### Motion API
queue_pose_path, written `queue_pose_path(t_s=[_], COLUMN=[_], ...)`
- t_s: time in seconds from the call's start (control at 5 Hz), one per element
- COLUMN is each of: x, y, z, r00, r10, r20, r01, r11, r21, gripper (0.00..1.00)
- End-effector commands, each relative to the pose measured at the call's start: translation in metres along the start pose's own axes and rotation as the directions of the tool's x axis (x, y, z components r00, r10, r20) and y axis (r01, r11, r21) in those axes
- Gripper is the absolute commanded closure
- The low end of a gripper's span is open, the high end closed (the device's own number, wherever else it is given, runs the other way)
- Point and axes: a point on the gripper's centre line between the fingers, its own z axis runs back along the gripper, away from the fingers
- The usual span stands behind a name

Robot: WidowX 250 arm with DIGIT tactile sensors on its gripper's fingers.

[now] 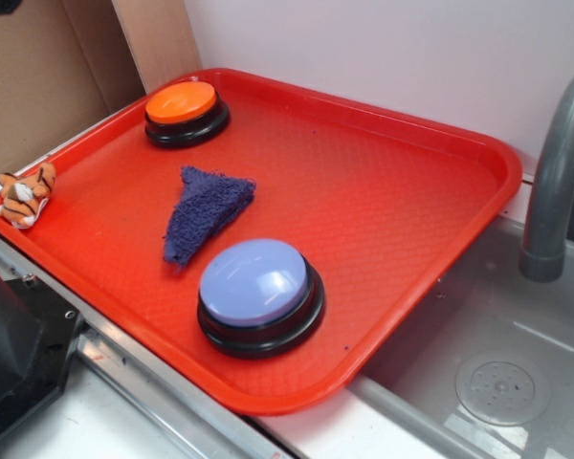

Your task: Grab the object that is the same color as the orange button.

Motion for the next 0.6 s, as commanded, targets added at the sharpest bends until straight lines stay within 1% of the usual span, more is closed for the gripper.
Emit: queue_pose_path(t_s=[0.0,0.2,0.4], x=[0.0,0.006,0.01], y=[0.0,0.018,0.046], z=[0.0,-0.016,-0.036], r00=[1.0,0.994,0.976], r10=[0.0,0.102,0.21], r20=[0.0,0.024,0.055], r01=[0.0,-0.102,-0.21], r11=[1.0,0.995,0.978], r21=[0.0,-0.023,-0.013], gripper=[0.0,0.0,0.0])
